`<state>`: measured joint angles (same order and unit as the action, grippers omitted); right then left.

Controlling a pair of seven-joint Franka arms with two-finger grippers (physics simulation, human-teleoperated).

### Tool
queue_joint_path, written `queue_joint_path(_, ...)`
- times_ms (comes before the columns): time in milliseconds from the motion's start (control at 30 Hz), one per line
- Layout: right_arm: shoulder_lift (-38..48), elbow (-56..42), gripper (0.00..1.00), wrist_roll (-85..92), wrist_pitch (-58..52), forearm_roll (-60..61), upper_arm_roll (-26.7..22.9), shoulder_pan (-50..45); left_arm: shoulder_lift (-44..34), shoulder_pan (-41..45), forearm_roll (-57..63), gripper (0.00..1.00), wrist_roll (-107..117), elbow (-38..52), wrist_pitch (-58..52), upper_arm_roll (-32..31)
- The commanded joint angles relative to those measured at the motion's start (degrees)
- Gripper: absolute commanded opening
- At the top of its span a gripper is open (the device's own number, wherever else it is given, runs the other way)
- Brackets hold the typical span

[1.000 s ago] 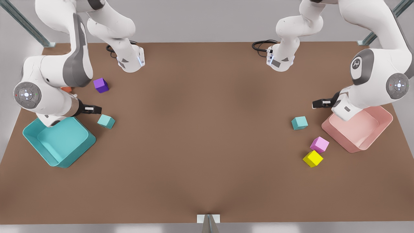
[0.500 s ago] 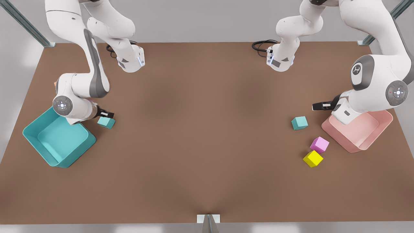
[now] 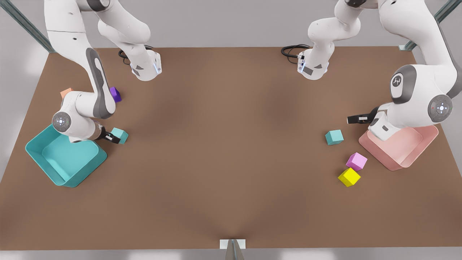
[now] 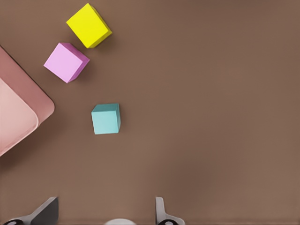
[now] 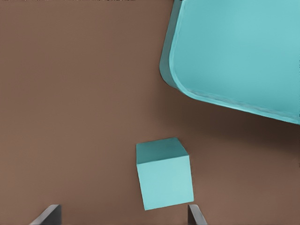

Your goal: Stack the two blue cubes on top of each other

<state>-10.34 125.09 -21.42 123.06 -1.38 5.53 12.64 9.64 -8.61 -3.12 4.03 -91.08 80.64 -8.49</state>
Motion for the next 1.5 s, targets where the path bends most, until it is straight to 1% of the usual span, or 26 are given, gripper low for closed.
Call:
queue_joint_path(0, -0.1, 0.6, 1.00, 7.0, 2.8, 0.2, 0.0, 0.5, 0.0, 0.0, 0.0, 1.00, 0.1, 0.0, -0.9, 0.0)
queue_joint_path(100, -0.1, 1.6, 1.00, 10.2, 3.1, 0.2, 0.0, 1.4, 0.1, 0.0, 0.0, 1.00, 0.1, 0.0, -1.0, 0.0)
queue_joint_path(167, -0.1, 2.5, 1.00, 16.8, 3.1, 1.5, 0.0, 1.5, 0.1, 0.0, 0.0, 1.00, 0.1, 0.0, -1.0, 0.1)
queue_joint_path(200, 0.1, 3.7, 1.00, 19.5, 5.9, 1.7, 0.0, 1.5, 0.2, 0.0, 0.0, 1.00, 0.1, -0.1, -1.0, 0.0)
queue_joint_path(233, 0.4, 5.9, 1.00, 21.0, 11.0, 1.7, 0.0, 1.5, 0.2, 0.0, 0.0, 1.00, 0.1, -0.1, -1.5, 0.0)
queue_joint_path(267, 0.7, 7.0, 1.00, 21.1, 12.8, 1.7, 0.0, 1.5, 0.2, 0.0, 0.0, 1.00, 0.1, -0.1, -1.7, 0.0)
queue_joint_path(467, 0.0, 8.2, 1.00, 24.1, 13.3, 1.7, 0.0, 2.4, 0.0, 0.0, 0.0, 1.00, 0.1, 0.2, -1.9, 0.0)
queue_joint_path(767, -0.4, 11.2, 1.00, 24.1, 14.4, 1.8, 0.0, 3.2, 0.1, 0.0, 0.0, 1.00, 0.1, 0.2, -2.9, 0.0)
queue_joint_path(867, -1.1, 11.4, 1.00, 23.9, 16.5, 1.9, 0.0, 3.3, 0.2, 0.0, 0.0, 1.00, 0.2, 0.2, -2.7, 0.1)
queue_joint_path(1200, -2.3, 12.2, 1.00, 23.9, 16.9, 5.4, 0.1, 4.0, 0.1, 0.0, 0.0, 1.00, 0.2, 0.2, -3.1, 0.1)
queue_joint_path(1467, -5.3, 12.1, 1.00, 23.7, 19.9, 6.6, 0.1, 4.0, 1.0, -0.1, -0.1, 1.00, 0.1, 0.1, -3.1, 0.1)
